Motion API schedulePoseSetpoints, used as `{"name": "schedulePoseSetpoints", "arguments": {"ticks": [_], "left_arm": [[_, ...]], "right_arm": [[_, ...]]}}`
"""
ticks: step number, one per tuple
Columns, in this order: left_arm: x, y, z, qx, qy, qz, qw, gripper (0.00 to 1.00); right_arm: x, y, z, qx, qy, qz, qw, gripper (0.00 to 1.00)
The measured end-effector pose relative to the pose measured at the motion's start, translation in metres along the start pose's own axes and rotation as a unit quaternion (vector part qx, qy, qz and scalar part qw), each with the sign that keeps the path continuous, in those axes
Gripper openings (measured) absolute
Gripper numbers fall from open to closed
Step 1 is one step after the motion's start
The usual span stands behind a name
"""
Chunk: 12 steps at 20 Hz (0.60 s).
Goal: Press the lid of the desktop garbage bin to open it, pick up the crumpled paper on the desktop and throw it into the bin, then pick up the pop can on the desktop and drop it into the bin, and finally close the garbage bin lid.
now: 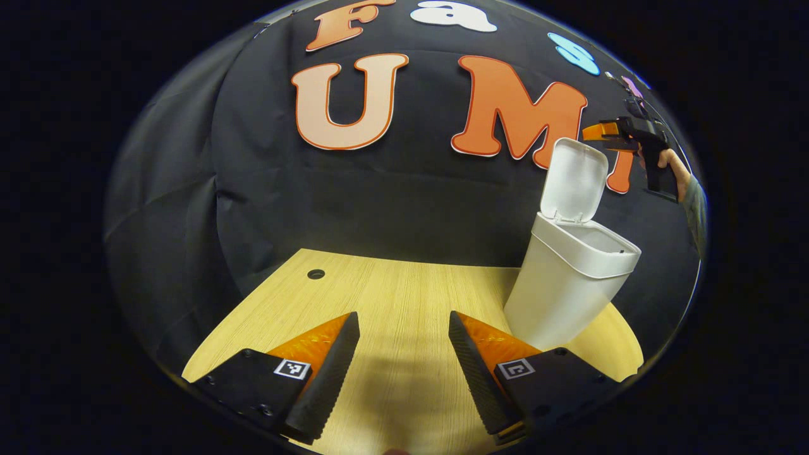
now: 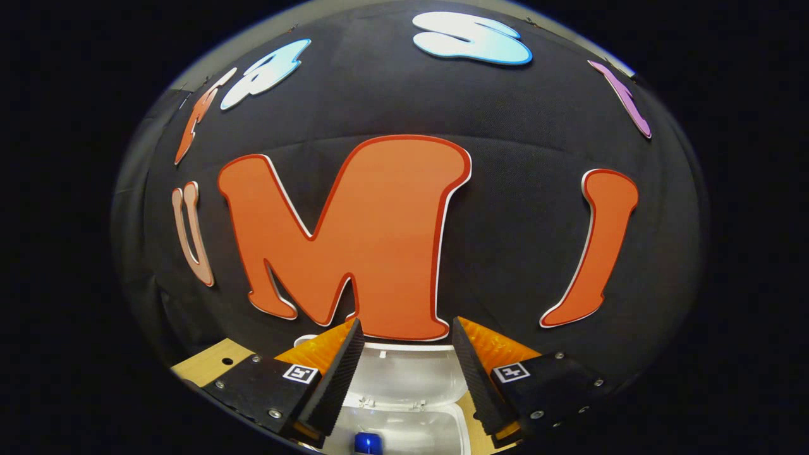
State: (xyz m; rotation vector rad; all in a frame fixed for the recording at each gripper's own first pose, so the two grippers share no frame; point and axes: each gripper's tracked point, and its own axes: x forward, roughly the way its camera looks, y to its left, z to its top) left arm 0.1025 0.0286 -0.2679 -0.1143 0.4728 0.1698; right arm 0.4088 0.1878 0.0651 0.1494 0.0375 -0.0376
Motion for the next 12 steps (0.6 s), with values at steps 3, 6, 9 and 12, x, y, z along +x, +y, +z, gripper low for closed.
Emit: {"name": "schedulePoseSetpoints", "arguments": {"ticks": [3, 6, 9, 12], "left_arm": [[0.001, 0.0, -0.001, -0.002, 0.004, 0.002, 1.0, 0.93], [0.0, 0.0, 0.0, 0.002, 0.004, 0.004, 1.0, 0.92], [-0.001, -0.002, 0.002, 0.006, 0.003, 0.002, 1.0, 0.93], [-0.003, -0.007, 0.003, 0.008, 0.003, -0.003, 1.0, 0.92]], "right_arm": [[0.01, 0.009, -0.006, 0.006, 0.004, 0.008, 1.0, 0.85], [0.016, 0.008, -0.011, 0.029, 0.016, 0.012, 0.999, 0.86], [0.01, 0.008, -0.016, 0.027, 0.028, 0.021, 0.999, 0.85], [-0.006, 0.009, -0.02, 0.016, 0.044, 0.034, 0.998, 0.86]]}}
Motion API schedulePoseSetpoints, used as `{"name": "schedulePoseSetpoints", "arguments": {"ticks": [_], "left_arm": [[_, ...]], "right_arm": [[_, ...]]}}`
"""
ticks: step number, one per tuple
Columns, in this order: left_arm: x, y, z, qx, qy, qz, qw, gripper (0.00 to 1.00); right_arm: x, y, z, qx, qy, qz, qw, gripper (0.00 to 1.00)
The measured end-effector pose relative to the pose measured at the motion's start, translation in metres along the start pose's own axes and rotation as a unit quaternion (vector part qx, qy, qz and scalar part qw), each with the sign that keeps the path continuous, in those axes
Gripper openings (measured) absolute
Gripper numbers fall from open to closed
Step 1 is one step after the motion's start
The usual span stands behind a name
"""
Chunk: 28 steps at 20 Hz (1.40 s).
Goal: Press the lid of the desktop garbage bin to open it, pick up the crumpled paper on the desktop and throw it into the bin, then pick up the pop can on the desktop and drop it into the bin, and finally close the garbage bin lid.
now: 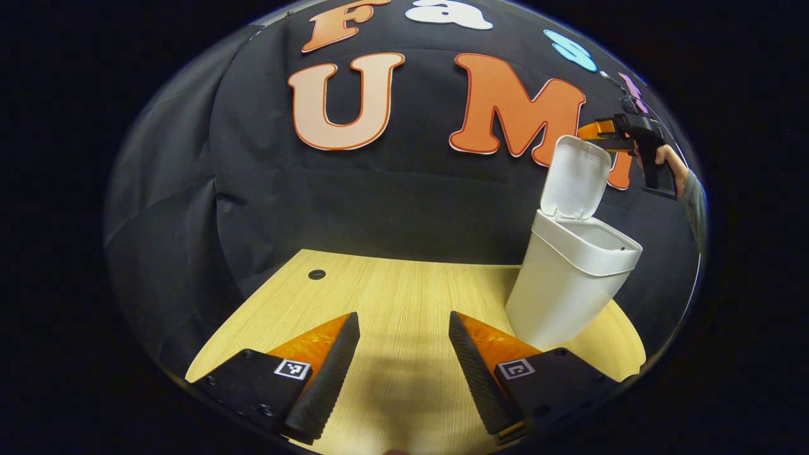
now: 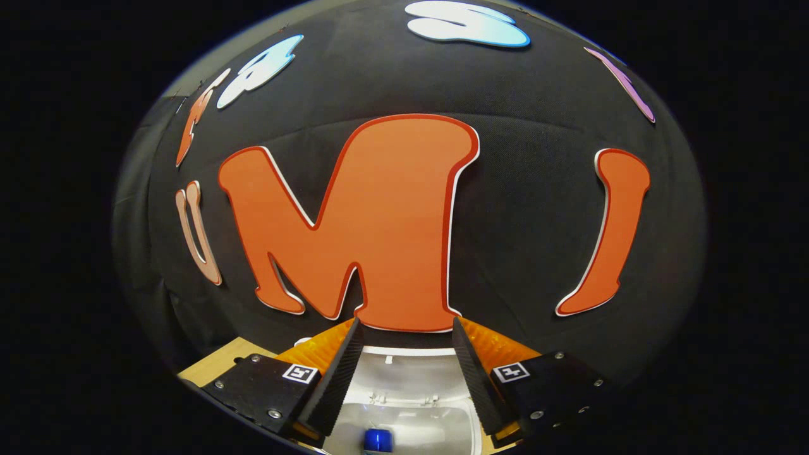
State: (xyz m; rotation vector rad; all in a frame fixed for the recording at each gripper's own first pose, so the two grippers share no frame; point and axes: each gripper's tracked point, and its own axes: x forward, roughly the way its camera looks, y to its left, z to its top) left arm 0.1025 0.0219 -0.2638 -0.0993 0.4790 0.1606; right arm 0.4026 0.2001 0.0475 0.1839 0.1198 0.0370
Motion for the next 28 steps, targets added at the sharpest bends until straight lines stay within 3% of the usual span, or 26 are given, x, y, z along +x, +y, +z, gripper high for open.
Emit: {"name": "schedulePoseSetpoints", "arguments": {"ticks": [7, 12, 28], "left_arm": [[-0.008, -0.016, 0.003, 0.011, -0.004, -0.012, 1.0, 0.93], [-0.014, -0.021, -0.003, 0.017, 0.003, -0.01, 1.0, 0.92], [-0.016, -0.033, -0.027, 0.017, 0.032, -0.012, 0.999, 0.92]], "right_arm": [[-0.04, 0.008, -0.029, -0.035, 0.055, 0.027, 0.998, 0.86], [-0.054, 0.02, -0.063, -0.018, 0.087, 0.051, 0.995, 0.84], [-0.085, 0.028, -0.186, -0.03, 0.195, 0.053, 0.979, 0.81]]}}
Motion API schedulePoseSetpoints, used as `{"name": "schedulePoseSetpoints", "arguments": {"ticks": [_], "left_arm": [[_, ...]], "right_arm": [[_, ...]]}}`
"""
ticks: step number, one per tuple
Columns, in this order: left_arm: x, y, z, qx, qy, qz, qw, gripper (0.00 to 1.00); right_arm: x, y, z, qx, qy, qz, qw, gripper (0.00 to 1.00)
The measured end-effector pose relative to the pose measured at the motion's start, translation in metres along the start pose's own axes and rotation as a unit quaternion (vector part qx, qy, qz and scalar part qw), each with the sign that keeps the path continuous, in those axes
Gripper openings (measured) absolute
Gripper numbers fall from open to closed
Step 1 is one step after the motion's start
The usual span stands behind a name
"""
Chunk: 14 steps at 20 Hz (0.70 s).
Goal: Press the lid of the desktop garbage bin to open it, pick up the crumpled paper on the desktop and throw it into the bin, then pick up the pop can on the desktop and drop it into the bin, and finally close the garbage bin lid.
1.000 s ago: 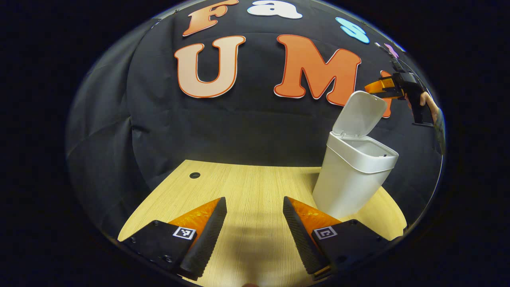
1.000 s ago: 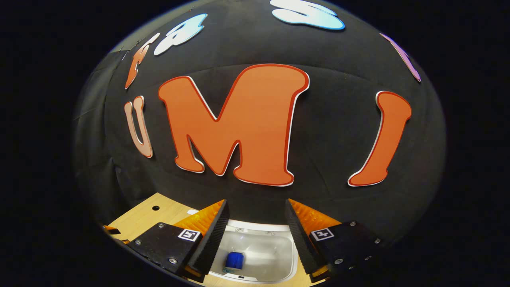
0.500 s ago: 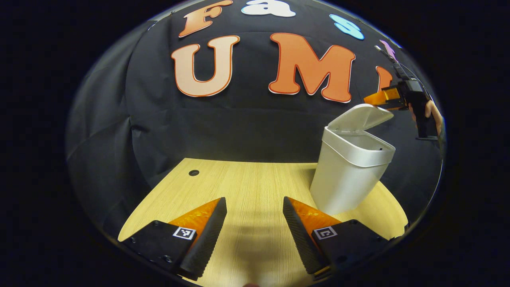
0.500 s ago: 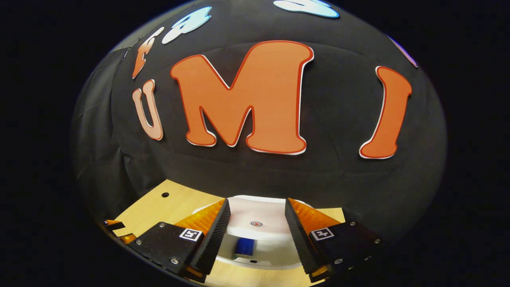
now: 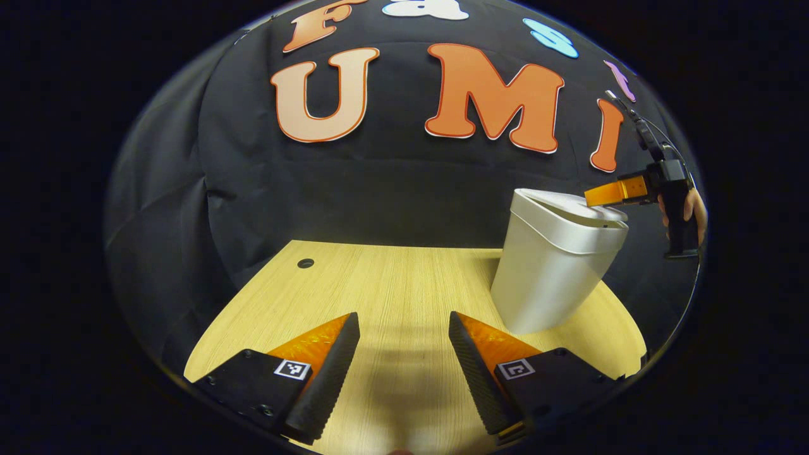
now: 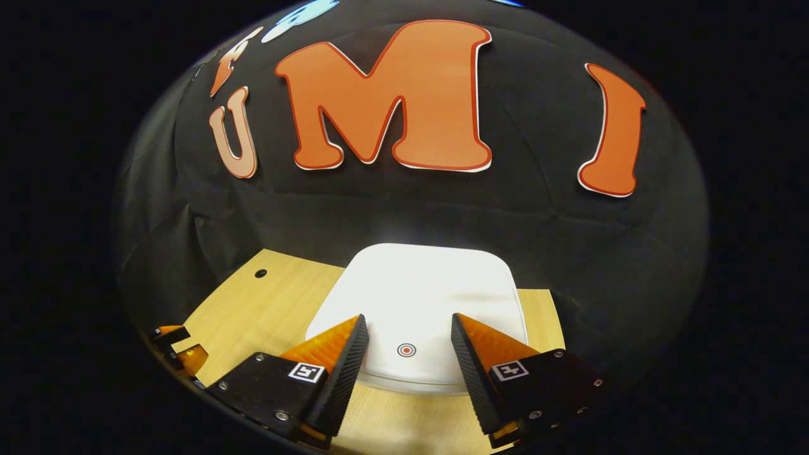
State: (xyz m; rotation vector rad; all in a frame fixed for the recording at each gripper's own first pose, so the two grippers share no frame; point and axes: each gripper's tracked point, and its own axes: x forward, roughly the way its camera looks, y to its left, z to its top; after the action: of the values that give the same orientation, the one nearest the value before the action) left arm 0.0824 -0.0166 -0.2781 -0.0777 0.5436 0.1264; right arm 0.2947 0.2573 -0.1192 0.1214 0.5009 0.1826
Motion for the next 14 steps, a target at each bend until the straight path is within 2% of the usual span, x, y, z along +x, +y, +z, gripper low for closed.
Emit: {"name": "schedulePoseSetpoints", "arguments": {"ticks": [3, 6, 10, 12, 14], "left_arm": [[0.002, -0.005, -0.004, 0.001, 0.006, -0.005, 1.0, 0.92], [0.004, -0.01, -0.006, 0.001, 0.01, -0.011, 1.0, 0.92], [0.007, -0.018, -0.011, 0.006, 0.02, -0.018, 1.0, 0.92], [0.006, -0.022, -0.01, 0.011, 0.018, -0.021, 1.0, 0.92], [0.005, -0.025, -0.009, 0.016, 0.016, -0.024, 0.999, 0.92]], "right_arm": [[0.001, 0.003, -0.005, -0.004, -0.008, -0.002, 1.0, 0.77], [-0.001, 0.009, -0.008, -0.007, -0.025, 0.001, 1.0, 0.6], [-0.015, 0.01, -0.018, 0.002, -0.026, 0.011, 1.0, 0.45], [-0.012, 0.01, -0.02, 0.012, -0.023, 0.007, 1.0, 0.33], [-0.011, 0.009, -0.019, 0.015, -0.023, 0.003, 1.0, 0.31]]}}
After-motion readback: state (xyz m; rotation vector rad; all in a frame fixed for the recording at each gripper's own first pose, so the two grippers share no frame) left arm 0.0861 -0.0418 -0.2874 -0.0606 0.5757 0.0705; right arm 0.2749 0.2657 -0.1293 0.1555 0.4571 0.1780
